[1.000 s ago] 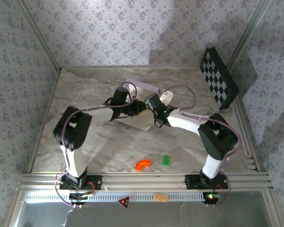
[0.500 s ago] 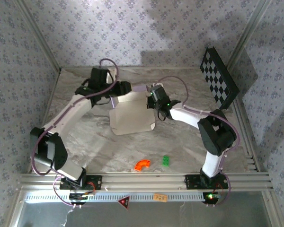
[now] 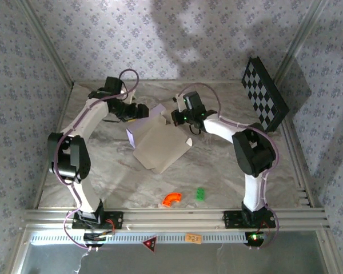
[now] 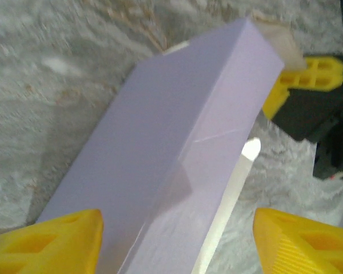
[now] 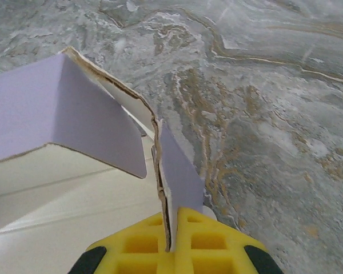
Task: Fold the paper box
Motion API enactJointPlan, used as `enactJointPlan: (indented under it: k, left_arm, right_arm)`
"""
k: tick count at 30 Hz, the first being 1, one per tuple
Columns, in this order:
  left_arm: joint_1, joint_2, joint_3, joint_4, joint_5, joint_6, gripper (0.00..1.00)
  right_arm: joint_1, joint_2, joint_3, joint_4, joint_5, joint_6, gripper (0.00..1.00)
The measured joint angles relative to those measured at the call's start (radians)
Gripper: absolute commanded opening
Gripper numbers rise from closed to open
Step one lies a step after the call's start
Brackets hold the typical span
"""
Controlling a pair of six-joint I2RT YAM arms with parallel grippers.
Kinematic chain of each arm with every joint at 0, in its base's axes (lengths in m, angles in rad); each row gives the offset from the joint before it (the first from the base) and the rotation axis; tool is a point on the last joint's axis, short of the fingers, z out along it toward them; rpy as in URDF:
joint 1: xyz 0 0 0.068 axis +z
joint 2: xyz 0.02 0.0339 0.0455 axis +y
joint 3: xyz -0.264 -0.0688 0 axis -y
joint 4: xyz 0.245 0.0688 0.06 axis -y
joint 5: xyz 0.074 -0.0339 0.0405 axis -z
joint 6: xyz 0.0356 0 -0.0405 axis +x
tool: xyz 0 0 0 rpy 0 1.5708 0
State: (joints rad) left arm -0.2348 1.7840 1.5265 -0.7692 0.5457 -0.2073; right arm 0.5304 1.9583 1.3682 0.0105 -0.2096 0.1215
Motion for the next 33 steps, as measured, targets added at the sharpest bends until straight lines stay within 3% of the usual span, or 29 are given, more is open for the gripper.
enactJointPlan:
  k: [6, 13, 25, 33]
  left_arm:
    - [-0.03, -0.021, -0.088, -0.006, 0.033, 0.014, 0.58]
    - [-0.063, -0.105, -0.225, 0.101, 0.03, -0.054, 0.48]
    - [-0.083, -0.192, -0.417, 0.383, 0.042, -0.259, 0.45]
    - [-0.114, -0.195, -0.454, 0.488, 0.046, -0.345, 0.44]
  right_arm:
    - [0.0, 0.028, 0.049, -0.037, -0.036, -0.018, 0.0]
    - [0.011, 0.028, 0.051, -0.045, -0.045, -0.014, 0.0]
    - [0.071, -0.012, 0.039, -0.101, 0.055, 0.127, 0.0]
    - [0.124, -0.056, -0.013, -0.113, 0.183, 0.248, 0.0]
